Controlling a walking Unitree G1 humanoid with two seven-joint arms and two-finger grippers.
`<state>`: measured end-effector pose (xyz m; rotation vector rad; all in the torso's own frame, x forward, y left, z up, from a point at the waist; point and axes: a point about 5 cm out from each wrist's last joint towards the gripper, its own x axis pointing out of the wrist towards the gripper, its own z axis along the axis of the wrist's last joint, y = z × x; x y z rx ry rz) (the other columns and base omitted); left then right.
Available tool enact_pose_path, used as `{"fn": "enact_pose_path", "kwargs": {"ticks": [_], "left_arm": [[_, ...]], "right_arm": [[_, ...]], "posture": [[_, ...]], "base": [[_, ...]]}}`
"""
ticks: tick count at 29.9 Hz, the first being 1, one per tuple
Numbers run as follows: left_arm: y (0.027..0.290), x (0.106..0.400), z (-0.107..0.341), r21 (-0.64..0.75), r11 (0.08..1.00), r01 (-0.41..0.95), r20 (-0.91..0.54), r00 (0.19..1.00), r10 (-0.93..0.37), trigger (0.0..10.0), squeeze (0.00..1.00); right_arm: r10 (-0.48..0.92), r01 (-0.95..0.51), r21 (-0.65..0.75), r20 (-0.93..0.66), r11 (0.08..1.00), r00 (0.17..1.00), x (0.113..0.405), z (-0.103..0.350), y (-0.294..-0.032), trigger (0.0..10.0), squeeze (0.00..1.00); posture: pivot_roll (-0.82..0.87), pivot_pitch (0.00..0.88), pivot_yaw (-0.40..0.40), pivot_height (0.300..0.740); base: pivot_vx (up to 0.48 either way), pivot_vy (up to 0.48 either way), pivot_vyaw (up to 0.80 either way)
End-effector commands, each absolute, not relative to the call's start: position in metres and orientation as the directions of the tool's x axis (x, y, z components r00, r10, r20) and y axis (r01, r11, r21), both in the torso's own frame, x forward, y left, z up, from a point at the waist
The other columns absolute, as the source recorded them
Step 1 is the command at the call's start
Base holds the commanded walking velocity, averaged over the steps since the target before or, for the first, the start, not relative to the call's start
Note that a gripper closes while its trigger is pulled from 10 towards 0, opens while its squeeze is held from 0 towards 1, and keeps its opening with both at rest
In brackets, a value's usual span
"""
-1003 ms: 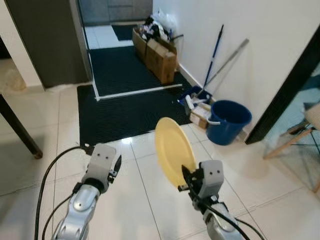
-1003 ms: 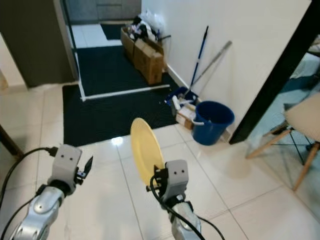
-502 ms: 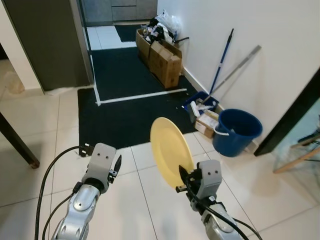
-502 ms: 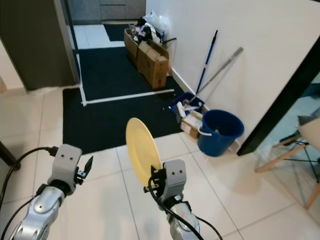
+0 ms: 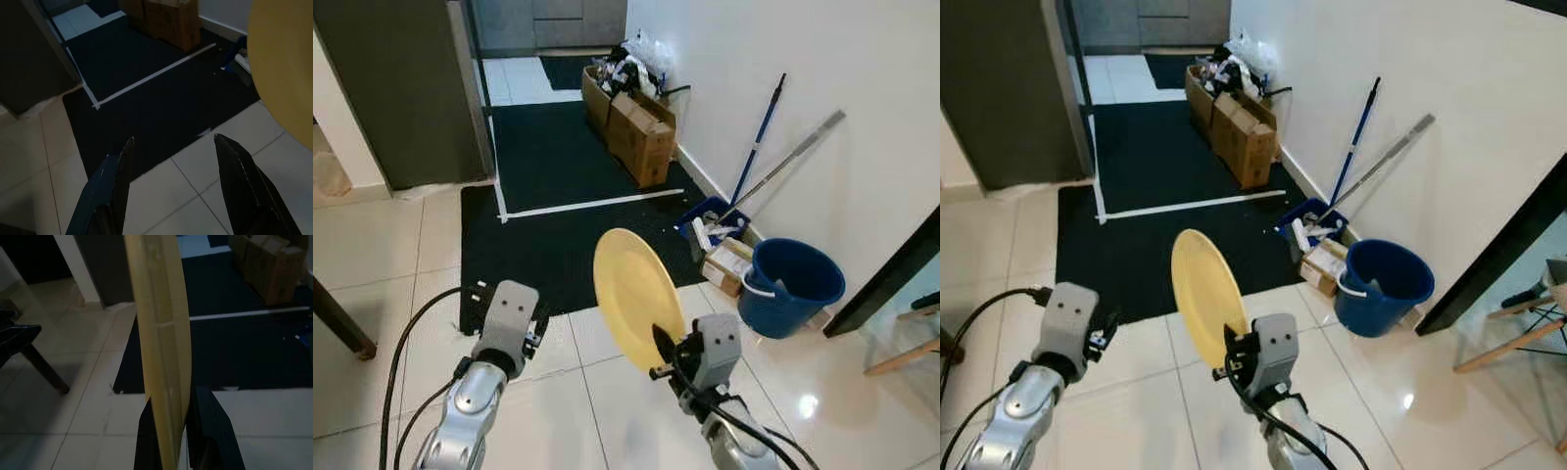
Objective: Setting the table
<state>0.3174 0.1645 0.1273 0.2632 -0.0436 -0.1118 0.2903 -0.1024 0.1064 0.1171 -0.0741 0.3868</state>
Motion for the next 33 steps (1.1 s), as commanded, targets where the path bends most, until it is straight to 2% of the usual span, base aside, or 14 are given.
{"fn": "enact_pose_path", "kwargs": {"ticks": [1,20,25,33], "left_arm": [[0.163,0.315,0.12,0.258,0.959,0.117,0.001,0.993,-0.122,10.0,0.0],[0.159,0.315,0.125,0.268,0.955,0.125,0.031,0.99,-0.138,10.0,0.0],[0.151,0.316,0.14,0.293,0.945,0.144,0.09,0.98,-0.178,10.0,0.0],[0.147,0.317,0.144,0.279,0.947,0.161,0.099,0.976,-0.196,10.0,0.0]], "right_arm": [[0.372,-0.38,0.112,0.084,0.918,0.925,0.288,0.103,-0.106,10.0,0.0],[0.389,-0.401,0.111,0.109,0.91,0.915,0.288,0.111,-0.105,10.0,0.0],[0.405,-0.435,0.17,0.188,0.884,0.895,0.292,0.134,-0.101,10.0,0.0],[0.416,-0.454,0.178,0.215,0.873,0.884,0.293,0.143,-0.099,10.0,0.0]], "posture": [[0.06,0.121,0.043,0.74],[0.06,0.118,0.043,0.74],[0.06,0.118,0.045,0.74],[0.06,0.119,0.047,0.74]], "base": [[0.48,0.0,0.8],[0.479,0.0,0.8],[0.466,0.0,0.18],[0.418,0.0,0.0]]}}
